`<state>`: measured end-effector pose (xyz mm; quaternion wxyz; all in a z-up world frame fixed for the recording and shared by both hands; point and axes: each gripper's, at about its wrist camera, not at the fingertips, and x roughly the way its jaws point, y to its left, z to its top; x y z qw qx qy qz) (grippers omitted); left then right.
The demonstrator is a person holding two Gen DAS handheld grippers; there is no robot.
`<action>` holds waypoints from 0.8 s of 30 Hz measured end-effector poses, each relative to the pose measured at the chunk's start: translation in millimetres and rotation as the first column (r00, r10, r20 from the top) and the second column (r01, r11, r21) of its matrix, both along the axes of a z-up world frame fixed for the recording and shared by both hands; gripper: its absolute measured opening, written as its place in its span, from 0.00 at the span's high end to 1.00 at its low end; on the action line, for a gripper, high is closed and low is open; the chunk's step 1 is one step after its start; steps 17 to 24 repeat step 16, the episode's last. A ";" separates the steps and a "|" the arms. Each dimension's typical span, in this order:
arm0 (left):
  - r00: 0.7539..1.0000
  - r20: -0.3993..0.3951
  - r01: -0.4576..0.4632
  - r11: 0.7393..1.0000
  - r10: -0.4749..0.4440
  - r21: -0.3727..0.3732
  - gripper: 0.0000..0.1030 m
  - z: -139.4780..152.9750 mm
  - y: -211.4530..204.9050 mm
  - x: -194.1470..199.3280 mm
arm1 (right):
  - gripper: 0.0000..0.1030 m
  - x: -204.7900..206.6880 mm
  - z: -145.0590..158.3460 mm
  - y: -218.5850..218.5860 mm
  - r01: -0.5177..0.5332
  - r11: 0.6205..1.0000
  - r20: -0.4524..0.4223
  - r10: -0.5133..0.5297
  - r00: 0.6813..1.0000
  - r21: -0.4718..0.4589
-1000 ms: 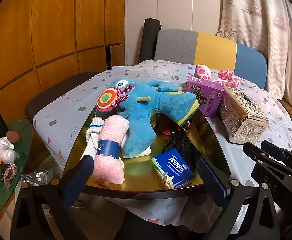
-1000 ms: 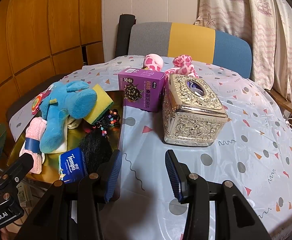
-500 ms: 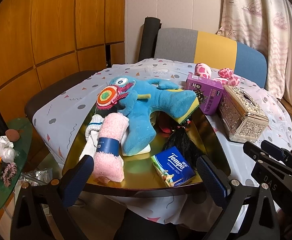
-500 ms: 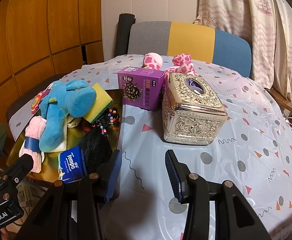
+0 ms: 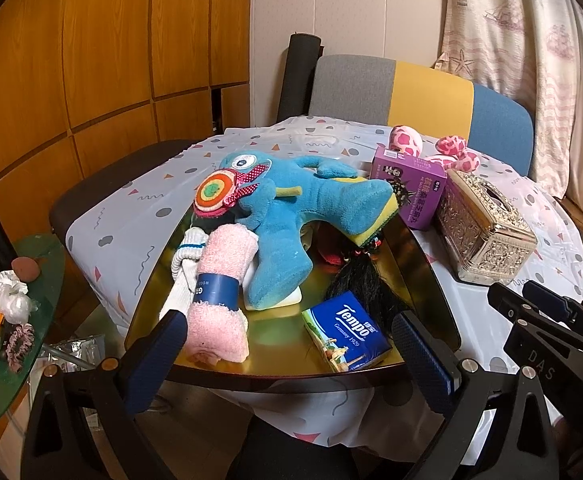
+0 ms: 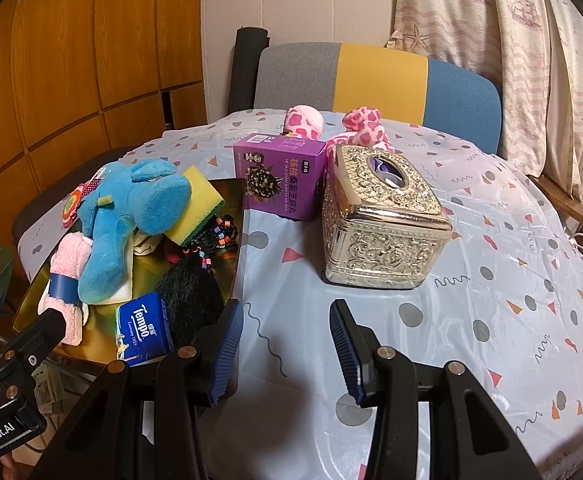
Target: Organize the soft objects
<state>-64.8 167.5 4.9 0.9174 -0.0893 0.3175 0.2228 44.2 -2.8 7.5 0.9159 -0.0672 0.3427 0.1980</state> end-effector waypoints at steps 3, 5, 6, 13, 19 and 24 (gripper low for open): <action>1.000 0.000 0.001 1.000 -0.001 0.000 0.00 -0.2 0.0 0.1 | 0.56 -0.1 -0.3 -0.2 0.000 1.000 -0.002 0.000 1.000 0.000; 1.000 0.000 0.001 1.000 -0.001 -0.001 0.00 -0.1 0.1 0.2 | 0.56 0.0 -0.2 -0.6 0.001 1.000 -0.002 -0.001 1.000 0.000; 1.000 -0.001 0.001 1.000 -0.001 -0.001 0.00 -0.3 0.0 0.1 | 0.56 0.0 -0.2 -0.5 0.000 1.000 -0.002 0.000 1.000 0.000; 1.000 0.005 -0.019 1.000 0.019 0.016 0.01 0.5 -0.6 -2.2 | 0.56 2.0 -2.9 -4.0 0.010 1.000 -0.015 -0.010 1.000 -0.001; 1.000 0.009 -0.022 1.000 0.022 0.015 0.00 0.8 -0.3 -2.5 | 0.56 3.8 -4.6 -5.4 0.016 1.000 -0.021 -0.016 1.000 -0.001; 1.000 0.009 -0.022 1.000 0.022 0.015 0.00 0.8 -0.3 -2.5 | 0.56 3.8 -4.6 -5.4 0.016 1.000 -0.021 -0.016 1.000 -0.001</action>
